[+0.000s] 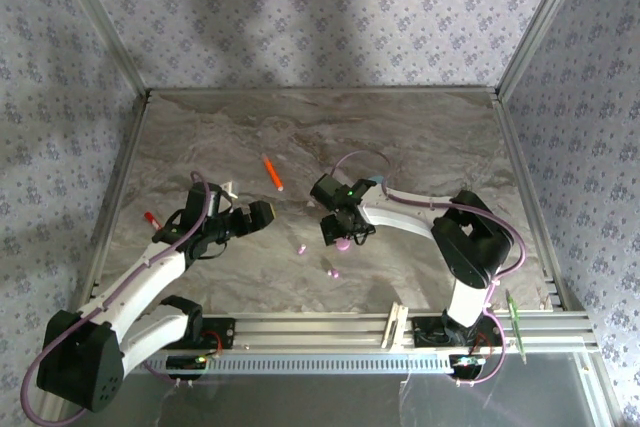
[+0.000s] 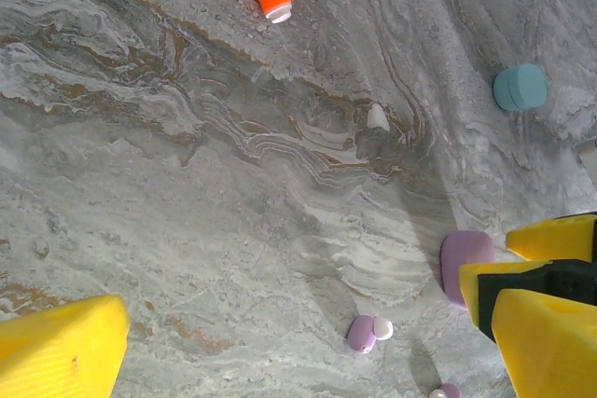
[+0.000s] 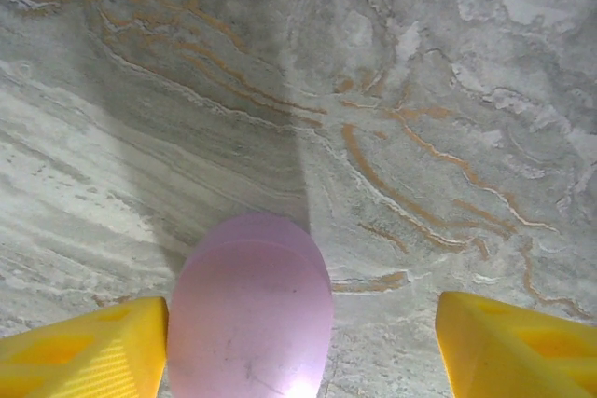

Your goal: Insert the wireless bluetooth earbuds into the charging case

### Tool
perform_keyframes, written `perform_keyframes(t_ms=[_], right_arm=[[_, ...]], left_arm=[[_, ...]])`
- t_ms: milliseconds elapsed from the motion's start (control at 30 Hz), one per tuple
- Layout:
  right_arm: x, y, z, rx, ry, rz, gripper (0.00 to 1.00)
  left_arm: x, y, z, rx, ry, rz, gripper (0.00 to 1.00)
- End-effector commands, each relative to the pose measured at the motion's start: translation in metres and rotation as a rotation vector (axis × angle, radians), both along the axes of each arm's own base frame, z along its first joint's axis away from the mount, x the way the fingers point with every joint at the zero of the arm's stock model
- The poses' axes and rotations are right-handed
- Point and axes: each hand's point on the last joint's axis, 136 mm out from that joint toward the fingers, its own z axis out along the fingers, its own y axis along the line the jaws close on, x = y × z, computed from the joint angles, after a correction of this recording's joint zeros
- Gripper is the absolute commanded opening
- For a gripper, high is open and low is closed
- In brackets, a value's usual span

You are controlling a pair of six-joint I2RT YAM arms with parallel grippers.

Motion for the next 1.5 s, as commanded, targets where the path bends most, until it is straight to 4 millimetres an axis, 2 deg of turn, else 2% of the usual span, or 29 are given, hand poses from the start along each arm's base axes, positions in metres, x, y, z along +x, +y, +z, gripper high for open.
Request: perform_keyframes(t_ms=[0, 300, 867, 933, 1033, 1467], right_arm=[[-0.004, -0.010, 0.002, -0.042, 0.003, -0.007, 0.74], [-0.004, -0.004, -0.003, -0.031, 0.027, 0.024, 0.61], [-0.008, -0.002, -0.006, -0.019, 0.049, 0.040, 0.46], [-0.008, -0.002, -0.003, -0.014, 0.043, 0.040, 0.46], [-0.008, -0.001, 0.000, -0.006, 0.039, 0.042, 0.53], [-0.011, -0.001, 0.006, 0.013, 0.034, 0.046, 0.52]], left_arm=[[0.002, -0.002, 0.003, -0.010, -0.017, -0.014, 1.00], [0.004, -0.003, 0.003, -0.011, -0.014, -0.015, 1.00], [0.005, -0.004, 0.001, -0.017, -0.010, -0.015, 1.00], [0.004, -0.004, 0.001, -0.018, -0.008, -0.015, 1.00], [0.004, -0.004, 0.001, -0.019, -0.009, -0.016, 1.00], [0.004, -0.004, -0.001, -0.021, -0.007, -0.014, 1.00]])
